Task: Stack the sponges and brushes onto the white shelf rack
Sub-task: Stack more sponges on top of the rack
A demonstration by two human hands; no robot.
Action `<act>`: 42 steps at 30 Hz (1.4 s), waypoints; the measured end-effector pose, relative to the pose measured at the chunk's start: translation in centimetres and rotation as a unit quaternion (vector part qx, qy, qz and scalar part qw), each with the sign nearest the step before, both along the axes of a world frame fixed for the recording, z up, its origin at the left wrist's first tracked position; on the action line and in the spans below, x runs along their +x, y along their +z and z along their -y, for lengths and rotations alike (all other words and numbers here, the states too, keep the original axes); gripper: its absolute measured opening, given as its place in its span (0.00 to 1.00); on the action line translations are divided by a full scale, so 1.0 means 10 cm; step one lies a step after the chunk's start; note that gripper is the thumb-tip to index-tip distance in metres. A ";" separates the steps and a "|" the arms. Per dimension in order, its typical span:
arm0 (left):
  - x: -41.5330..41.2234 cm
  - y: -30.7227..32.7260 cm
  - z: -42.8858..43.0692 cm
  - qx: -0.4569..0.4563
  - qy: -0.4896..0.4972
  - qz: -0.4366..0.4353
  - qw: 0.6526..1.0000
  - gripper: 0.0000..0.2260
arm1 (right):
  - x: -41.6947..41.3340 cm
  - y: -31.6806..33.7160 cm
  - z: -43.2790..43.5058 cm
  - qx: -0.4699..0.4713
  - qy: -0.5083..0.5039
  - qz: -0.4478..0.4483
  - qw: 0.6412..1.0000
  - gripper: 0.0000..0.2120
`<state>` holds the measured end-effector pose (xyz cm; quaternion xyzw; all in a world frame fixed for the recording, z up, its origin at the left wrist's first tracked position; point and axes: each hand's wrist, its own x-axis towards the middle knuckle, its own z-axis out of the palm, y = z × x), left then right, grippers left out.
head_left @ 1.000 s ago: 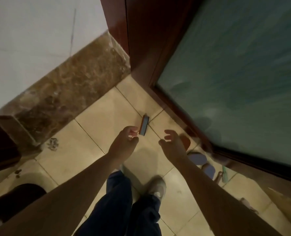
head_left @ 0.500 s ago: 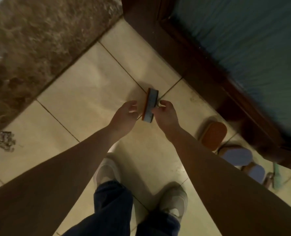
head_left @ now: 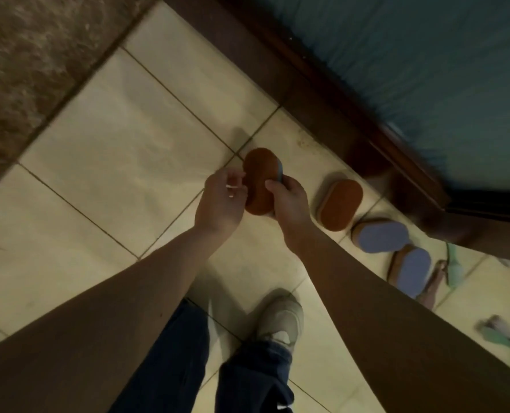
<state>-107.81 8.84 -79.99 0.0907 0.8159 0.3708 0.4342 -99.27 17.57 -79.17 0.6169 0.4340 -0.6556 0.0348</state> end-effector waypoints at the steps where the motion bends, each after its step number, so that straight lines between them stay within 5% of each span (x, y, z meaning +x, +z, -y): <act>1: 0.07 0.02 -0.05 -0.014 0.012 0.020 1.000 0.14 | 0.08 0.03 -0.03 -0.010 -0.018 0.001 1.000 0.10; 6: 0.50 0.04 -0.27 -0.035 -0.001 0.155 0.987 0.24 | 0.50 0.13 -0.18 -0.032 -0.037 0.000 0.999 0.04; 9: 0.66 -0.02 -0.35 -0.021 0.024 0.149 0.988 0.24 | 0.75 0.03 -0.30 0.125 -0.023 0.079 0.989 0.04; 12: 0.74 -0.15 -0.43 0.000 0.040 0.167 0.985 0.24 | 0.94 -0.18 -0.46 0.259 0.069 0.226 0.936 0.19; 19: 0.78 -0.45 -0.49 0.012 0.069 0.151 0.986 0.24 | 1.07 -0.56 -0.54 0.215 0.048 0.224 0.949 0.43; 25: 0.72 -0.36 -0.45 0.003 0.078 0.136 0.988 0.23 | 0.98 -0.53 -0.56 0.196 0.062 0.214 0.955 0.45; 33: 0.70 0.51 -0.29 -0.010 0.117 0.111 0.987 0.21 | 0.95 0.33 -0.35 0.168 0.083 0.127 0.974 0.42; 42: 0.76 2.16 -0.06 -0.008 0.102 0.119 0.988 0.21 | 1.04 2.00 -0.02 0.178 0.069 0.088 0.978 0.45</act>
